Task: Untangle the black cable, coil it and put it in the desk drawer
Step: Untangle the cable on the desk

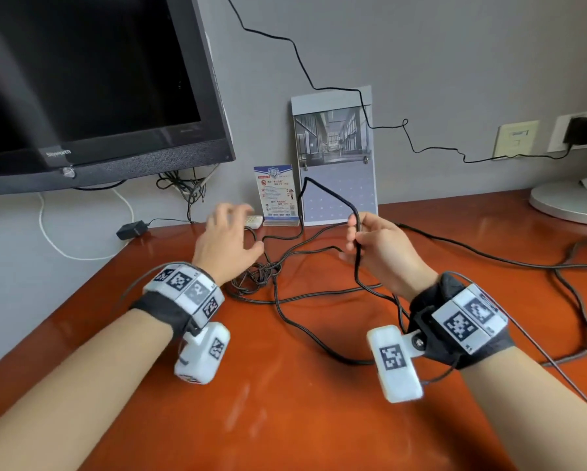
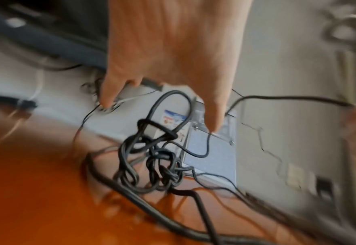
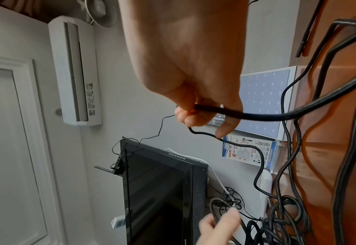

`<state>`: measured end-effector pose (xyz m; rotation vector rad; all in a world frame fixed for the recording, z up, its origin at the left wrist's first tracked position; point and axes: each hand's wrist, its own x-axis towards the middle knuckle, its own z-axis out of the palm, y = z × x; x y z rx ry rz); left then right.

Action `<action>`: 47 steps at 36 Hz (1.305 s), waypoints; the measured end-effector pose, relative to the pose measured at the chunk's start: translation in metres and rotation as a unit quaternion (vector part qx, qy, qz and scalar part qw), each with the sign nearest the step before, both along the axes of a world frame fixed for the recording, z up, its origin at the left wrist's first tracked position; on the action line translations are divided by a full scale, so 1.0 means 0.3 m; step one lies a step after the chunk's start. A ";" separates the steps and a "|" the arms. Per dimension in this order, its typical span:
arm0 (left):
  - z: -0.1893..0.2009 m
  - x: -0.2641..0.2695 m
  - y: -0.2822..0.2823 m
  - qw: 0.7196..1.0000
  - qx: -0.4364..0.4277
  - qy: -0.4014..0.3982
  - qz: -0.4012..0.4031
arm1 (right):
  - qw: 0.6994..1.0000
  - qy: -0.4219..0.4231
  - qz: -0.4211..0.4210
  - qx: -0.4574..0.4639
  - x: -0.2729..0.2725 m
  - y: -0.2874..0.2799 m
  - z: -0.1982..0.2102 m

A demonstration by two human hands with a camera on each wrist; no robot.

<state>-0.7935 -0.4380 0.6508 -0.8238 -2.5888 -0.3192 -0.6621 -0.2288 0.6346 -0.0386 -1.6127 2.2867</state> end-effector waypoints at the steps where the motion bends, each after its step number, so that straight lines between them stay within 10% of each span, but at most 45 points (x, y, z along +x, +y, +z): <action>1: -0.010 -0.001 0.006 0.992 0.030 -0.100 0.066 | 1.000 -0.001 0.005 -0.005 0.000 -0.003 0.001; 6: -0.080 -0.055 0.003 0.901 0.059 -0.395 0.167 | 1.000 -0.004 0.025 0.001 0.009 -0.023 0.008; 13: -0.114 -0.086 -0.008 0.925 0.043 -0.363 0.102 | 0.997 0.009 0.072 -0.036 0.022 -0.041 0.031; 17: -0.086 -0.084 0.004 0.956 0.057 -0.278 0.070 | 0.996 0.004 0.078 -0.038 0.022 -0.032 0.047; 23: 0.074 -0.071 -0.002 0.995 -0.014 0.098 0.007 | 0.999 -0.052 0.005 0.015 0.016 -0.026 0.051; 31: 0.235 -0.059 -0.009 0.864 -0.179 0.394 -0.258 | 0.905 -0.278 -0.162 0.277 0.033 0.016 0.033; 35: 0.269 -0.039 0.006 0.826 -0.185 0.442 -0.296 | 0.856 -0.214 -0.305 0.358 0.029 0.031 0.120; 44: 0.304 0.000 0.083 0.744 -0.202 0.523 -0.364 | 0.713 -0.176 -0.216 0.644 -0.004 0.016 0.304; 47: 0.308 0.014 0.101 0.701 -0.222 0.574 -0.360 | 0.768 -0.164 -0.160 0.598 -0.029 0.029 0.298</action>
